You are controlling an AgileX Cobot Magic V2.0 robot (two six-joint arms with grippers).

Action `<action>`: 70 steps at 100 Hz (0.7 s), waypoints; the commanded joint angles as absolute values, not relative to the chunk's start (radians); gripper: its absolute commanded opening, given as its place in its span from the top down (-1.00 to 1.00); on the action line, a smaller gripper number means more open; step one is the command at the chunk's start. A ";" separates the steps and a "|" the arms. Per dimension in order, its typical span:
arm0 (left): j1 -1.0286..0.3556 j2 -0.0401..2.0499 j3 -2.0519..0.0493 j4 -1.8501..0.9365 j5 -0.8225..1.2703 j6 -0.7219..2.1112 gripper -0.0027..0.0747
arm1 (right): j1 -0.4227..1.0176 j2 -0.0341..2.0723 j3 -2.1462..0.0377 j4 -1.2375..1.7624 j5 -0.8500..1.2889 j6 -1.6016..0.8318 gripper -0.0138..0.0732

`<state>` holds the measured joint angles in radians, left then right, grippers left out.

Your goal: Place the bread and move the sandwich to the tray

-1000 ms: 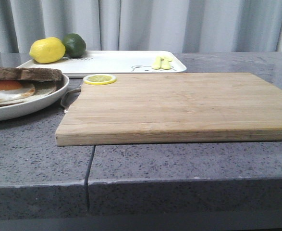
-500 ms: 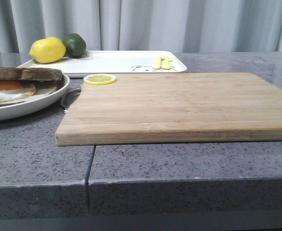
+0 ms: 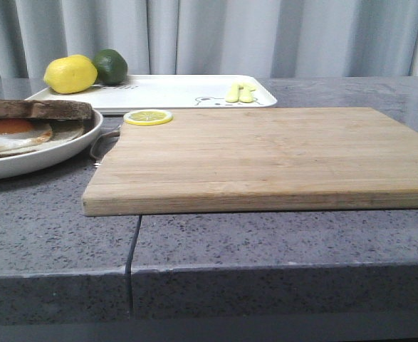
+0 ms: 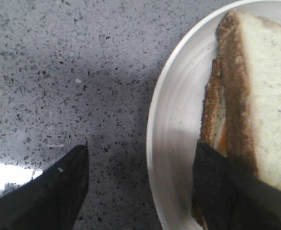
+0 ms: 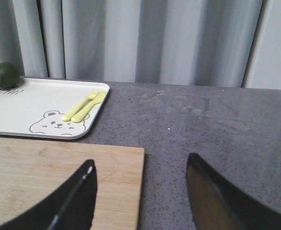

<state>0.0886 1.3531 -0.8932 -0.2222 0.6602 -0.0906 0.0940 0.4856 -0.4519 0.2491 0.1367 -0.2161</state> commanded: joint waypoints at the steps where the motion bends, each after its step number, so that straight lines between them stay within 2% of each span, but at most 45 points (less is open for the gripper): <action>1: 0.091 1.348 -0.923 -0.240 0.612 -0.093 -0.21 | 0.086 0.487 -0.478 0.243 0.063 -0.215 -0.30; 57: 0.091 1.386 -0.923 -0.241 0.600 -0.091 -0.20 | 0.086 0.487 -0.478 0.243 0.063 -0.215 -0.30; 65: 0.091 1.386 -0.923 -0.241 0.596 -0.089 -0.10 | 0.086 0.487 -0.478 0.243 0.063 -0.215 -0.30; 70: 0.091 1.386 -0.923 -0.241 0.593 -0.089 0.04 | 0.086 0.487 -0.478 0.243 0.063 -0.215 -0.30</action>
